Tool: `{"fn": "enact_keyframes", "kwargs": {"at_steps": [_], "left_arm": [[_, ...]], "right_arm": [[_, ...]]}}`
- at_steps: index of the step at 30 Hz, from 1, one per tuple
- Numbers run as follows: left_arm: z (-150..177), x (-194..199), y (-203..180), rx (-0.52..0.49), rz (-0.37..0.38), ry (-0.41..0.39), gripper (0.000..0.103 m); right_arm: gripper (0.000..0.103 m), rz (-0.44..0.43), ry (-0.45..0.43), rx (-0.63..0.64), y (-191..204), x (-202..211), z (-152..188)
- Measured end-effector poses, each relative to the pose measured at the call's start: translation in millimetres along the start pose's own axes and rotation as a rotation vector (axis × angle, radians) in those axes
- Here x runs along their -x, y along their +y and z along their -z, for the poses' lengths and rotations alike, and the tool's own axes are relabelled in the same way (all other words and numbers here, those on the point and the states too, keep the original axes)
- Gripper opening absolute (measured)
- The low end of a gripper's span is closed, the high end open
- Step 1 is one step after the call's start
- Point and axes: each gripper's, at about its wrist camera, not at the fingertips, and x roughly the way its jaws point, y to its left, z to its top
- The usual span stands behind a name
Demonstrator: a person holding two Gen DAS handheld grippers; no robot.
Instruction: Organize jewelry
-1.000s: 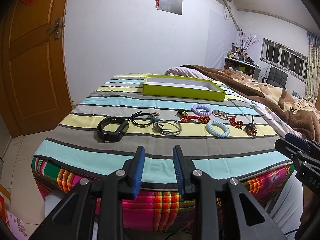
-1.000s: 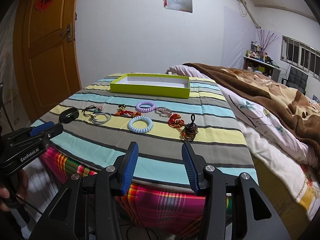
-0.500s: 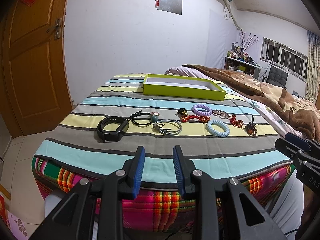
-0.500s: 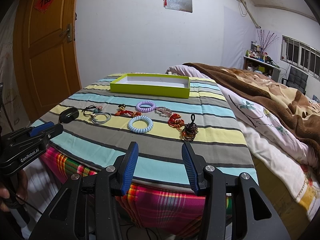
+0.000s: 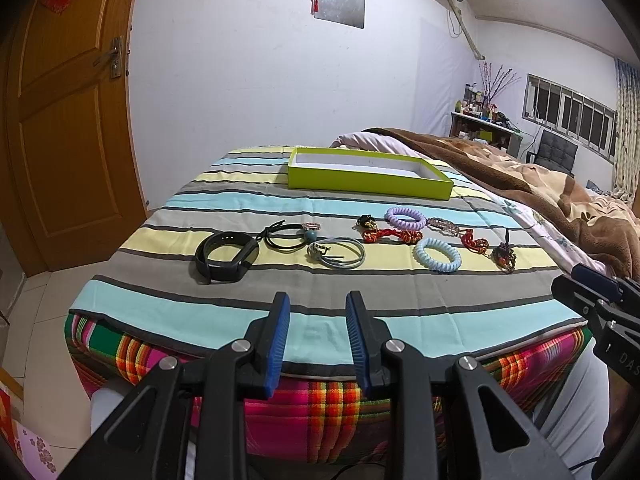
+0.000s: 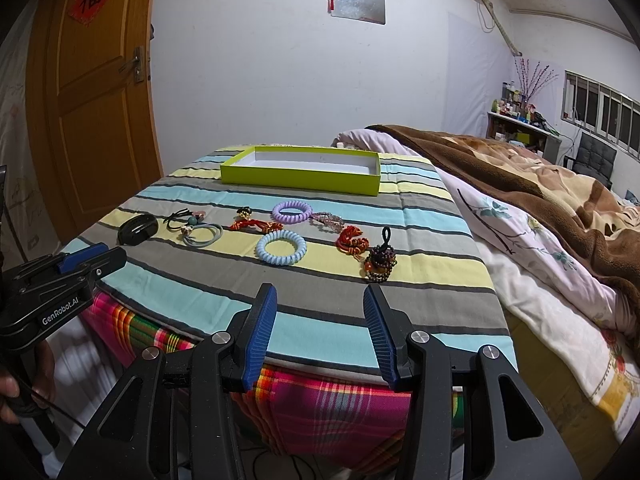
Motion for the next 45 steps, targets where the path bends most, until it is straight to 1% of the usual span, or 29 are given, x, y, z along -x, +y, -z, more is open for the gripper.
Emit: {"fn": "enact_keyframes", "kwargs": {"at_steps": [11,16,27,33,39,45], "left_arm": [[-1,-5,-1,-0.001,-0.012,0.013,0.030],[-6,-15,8,0.008,-0.040,0.021,0.030],[-24,-46,49,0.069,-0.159,0.039,0.030],[-34,-67,69,0.105,-0.207,0.063,0.030],[-40,-84,83,0.131,-0.225,0.099,0.030],[-39,-97,88,0.141,-0.220,0.149,0.030]], "right_arm": [[0.046,-0.001,0.014,-0.005,-4,-7,1],[0.046,0.012,0.033,-0.019,-12,-18,-1],[0.046,0.041,0.089,-0.053,-32,-55,-9],[0.046,0.061,0.131,-0.092,-48,-81,-17],[0.046,0.050,0.187,-0.140,-60,-106,-24],[0.046,0.036,0.228,-0.162,-64,-125,-28]]}}
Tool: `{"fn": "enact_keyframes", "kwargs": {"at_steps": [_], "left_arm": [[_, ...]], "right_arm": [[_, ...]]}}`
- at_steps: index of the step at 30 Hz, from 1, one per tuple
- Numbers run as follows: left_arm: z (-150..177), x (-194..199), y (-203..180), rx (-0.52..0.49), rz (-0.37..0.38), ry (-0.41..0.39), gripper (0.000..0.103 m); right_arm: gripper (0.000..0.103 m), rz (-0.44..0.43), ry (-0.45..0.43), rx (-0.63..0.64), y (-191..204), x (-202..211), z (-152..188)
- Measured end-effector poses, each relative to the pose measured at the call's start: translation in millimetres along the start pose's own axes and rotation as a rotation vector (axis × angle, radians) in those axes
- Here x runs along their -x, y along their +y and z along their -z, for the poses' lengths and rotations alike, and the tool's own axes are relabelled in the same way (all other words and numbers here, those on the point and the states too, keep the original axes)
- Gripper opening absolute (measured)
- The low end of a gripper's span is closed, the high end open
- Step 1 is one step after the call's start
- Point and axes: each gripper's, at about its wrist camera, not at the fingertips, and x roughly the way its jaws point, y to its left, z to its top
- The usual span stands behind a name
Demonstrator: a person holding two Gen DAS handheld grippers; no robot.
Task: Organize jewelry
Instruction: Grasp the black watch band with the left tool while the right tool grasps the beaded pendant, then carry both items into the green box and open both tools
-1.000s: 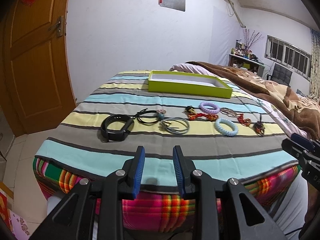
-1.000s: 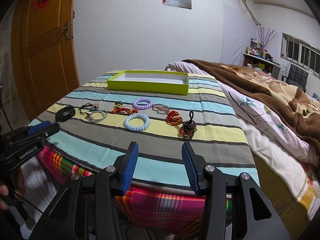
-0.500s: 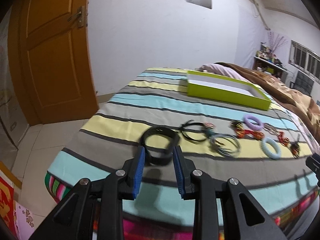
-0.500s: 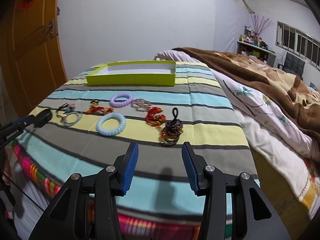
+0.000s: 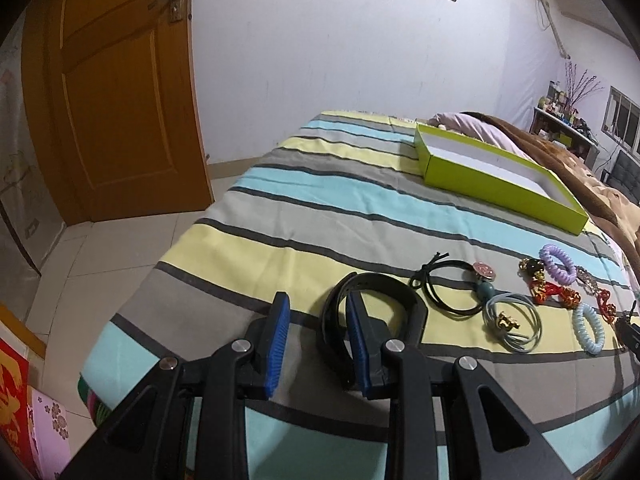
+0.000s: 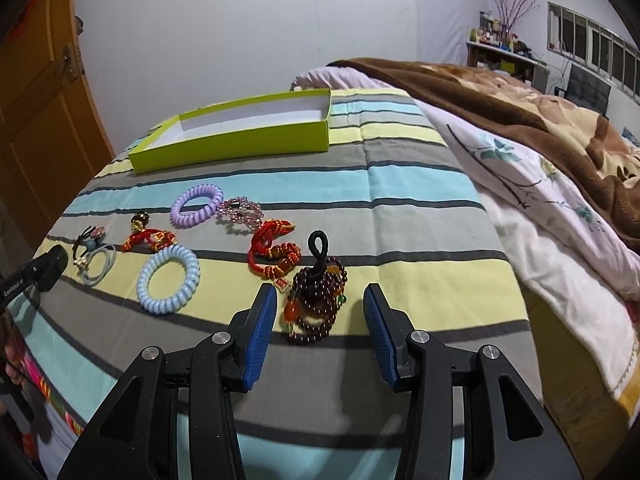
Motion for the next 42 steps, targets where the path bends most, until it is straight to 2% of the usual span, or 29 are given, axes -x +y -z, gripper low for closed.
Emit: {"fn": "enact_keyframes", "kwargs": {"at_steps": [4,6,7,11,25,34,42], "left_arm": [[-1,-6,-2,-0.013,-0.001,0.017,0.030],[-2,-6,-4,-0.022,-0.007,0.017,0.030],[-2,-7,-4,-0.026,-0.009,0.018,0.029],[-3,-7,-6,-0.037,0.000,0.020,0.015],[-11,18,-14,-0.034,0.101,0.009,0.014],[-39,21,-56,-0.127,0.172,-0.023,0.014],[-74,7,-98,-0.201,0.235,-0.048,0.014]], "right_arm": [[0.045,0.009,0.005,-0.008,-1,-4,-4],[0.029,0.016,0.008,-0.011,-2,-4,-5],[0.028,0.019,0.008,-0.015,-3,-5,-6],[0.026,0.014,0.008,-0.026,-6,-4,-6],[0.025,-0.019,-0.046,-0.021,-8,23,-11],[0.025,-0.085,-0.091,0.029,7,29,-37],[0.025,-0.119,-0.113,0.095,23,10,-76]]}}
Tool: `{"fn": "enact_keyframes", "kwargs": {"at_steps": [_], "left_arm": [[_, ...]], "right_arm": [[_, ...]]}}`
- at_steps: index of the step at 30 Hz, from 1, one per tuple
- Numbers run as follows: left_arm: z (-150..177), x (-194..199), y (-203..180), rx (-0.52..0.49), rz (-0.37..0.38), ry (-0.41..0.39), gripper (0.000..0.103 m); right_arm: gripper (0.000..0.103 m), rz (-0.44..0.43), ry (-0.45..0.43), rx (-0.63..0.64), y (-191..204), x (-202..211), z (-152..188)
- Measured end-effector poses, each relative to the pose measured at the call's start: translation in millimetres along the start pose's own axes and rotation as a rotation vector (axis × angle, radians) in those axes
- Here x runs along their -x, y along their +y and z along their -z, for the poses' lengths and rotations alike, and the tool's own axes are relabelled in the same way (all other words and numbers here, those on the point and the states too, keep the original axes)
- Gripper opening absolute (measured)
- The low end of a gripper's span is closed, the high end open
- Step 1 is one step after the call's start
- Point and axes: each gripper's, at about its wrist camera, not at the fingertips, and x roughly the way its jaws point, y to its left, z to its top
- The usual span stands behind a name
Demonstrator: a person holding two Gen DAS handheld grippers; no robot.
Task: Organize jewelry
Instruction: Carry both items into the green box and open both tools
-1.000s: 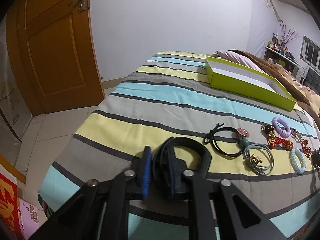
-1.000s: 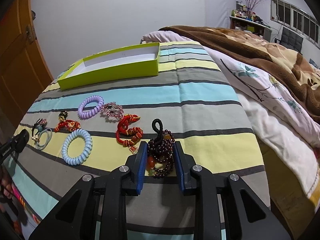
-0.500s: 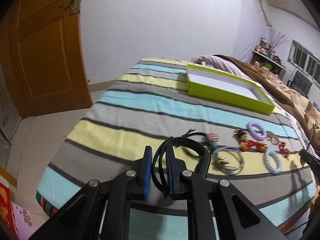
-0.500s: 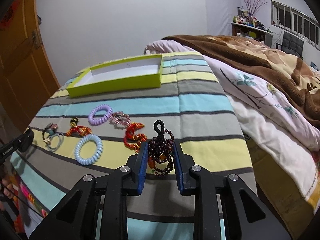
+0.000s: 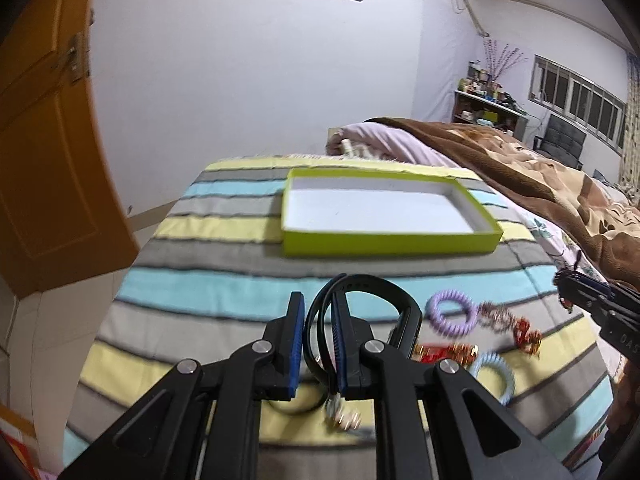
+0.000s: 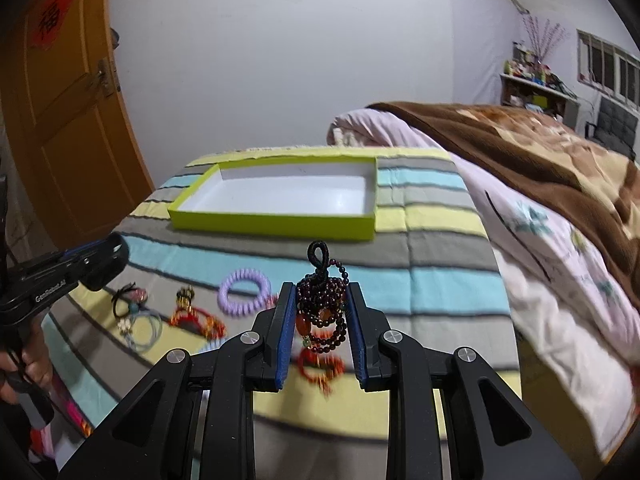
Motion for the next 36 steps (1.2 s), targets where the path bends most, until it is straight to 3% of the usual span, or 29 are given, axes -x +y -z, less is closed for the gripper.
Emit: {"fn": "enact_keyframes", "kwargs": {"at_steps": [14,27,36], "left_arm": [[-80,-84,-2,-0.004,0.034,0.000,0.014],[-98,-169,6,0.008,-0.046,0.114,0.014],[-99,-189,7,0.015,-0.060,0.156,0.015]], "right_arm": [[0.025,-0.017,0.009,0.020,-12,-85,-77],[0.025,0.004,0.130,-0.018,-36,-185,-111],[0.026,0.021,0.179,-0.032,-42,-206,-112]]}}
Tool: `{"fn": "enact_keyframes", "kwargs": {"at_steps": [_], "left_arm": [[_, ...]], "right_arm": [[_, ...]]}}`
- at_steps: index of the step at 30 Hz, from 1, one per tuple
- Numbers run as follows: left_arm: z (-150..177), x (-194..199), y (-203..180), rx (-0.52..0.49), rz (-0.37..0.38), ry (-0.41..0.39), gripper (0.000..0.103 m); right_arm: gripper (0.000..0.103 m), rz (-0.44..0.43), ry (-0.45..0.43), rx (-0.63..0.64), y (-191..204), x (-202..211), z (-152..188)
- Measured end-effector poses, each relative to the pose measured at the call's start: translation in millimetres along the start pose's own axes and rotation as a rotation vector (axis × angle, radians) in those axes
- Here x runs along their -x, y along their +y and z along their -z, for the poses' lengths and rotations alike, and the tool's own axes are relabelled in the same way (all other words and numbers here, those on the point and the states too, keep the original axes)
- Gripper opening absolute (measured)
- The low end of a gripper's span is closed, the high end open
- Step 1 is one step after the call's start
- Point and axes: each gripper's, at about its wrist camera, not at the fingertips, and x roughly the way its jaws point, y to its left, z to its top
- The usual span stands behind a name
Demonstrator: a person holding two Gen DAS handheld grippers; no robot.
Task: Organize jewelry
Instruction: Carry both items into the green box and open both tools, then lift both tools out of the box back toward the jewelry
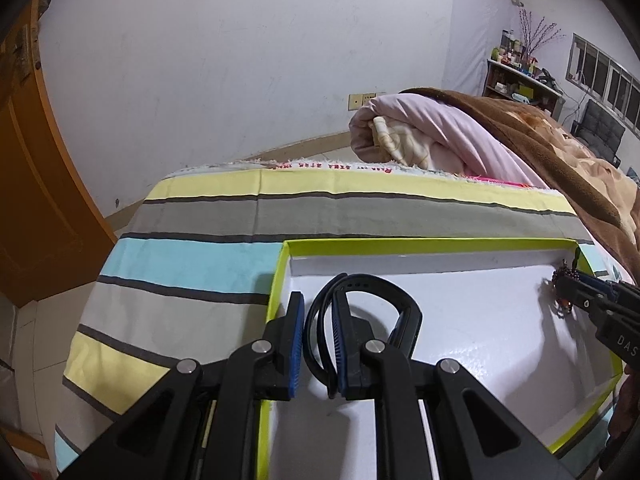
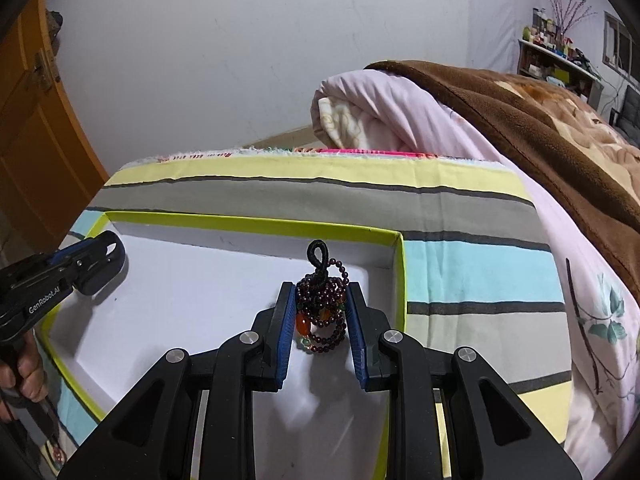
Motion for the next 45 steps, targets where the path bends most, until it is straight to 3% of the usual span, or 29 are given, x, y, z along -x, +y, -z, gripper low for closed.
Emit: {"fn": "enact_keyframes", "kwargs": {"at_steps": [5,10,16,28,45], "left_arm": [[1,1,0,-0.004,0.022,-0.010,0.015],[0,19,5,0.010,0.049,-0.049,0.015],[11,56,6,0.008,0.063,-0.117,0.023],[71,151,-1,-0.014,0.077,-0.247,0.023],[149,199,0,-0.007,0.107,-0.245,0.023]], "right_arm": [[0.035,-0.002,-0.024,-0.004,-2,7,0],[0.036,-0.015,-0.062,-0.006,-2,29,4],[0.036,-0.035,-0.128,0.019,9,71,25],[0.036,-0.080,-0.237,0.069,39,163,98],[0.036,-0.097,-0.260,0.035,44,220,181]]}}
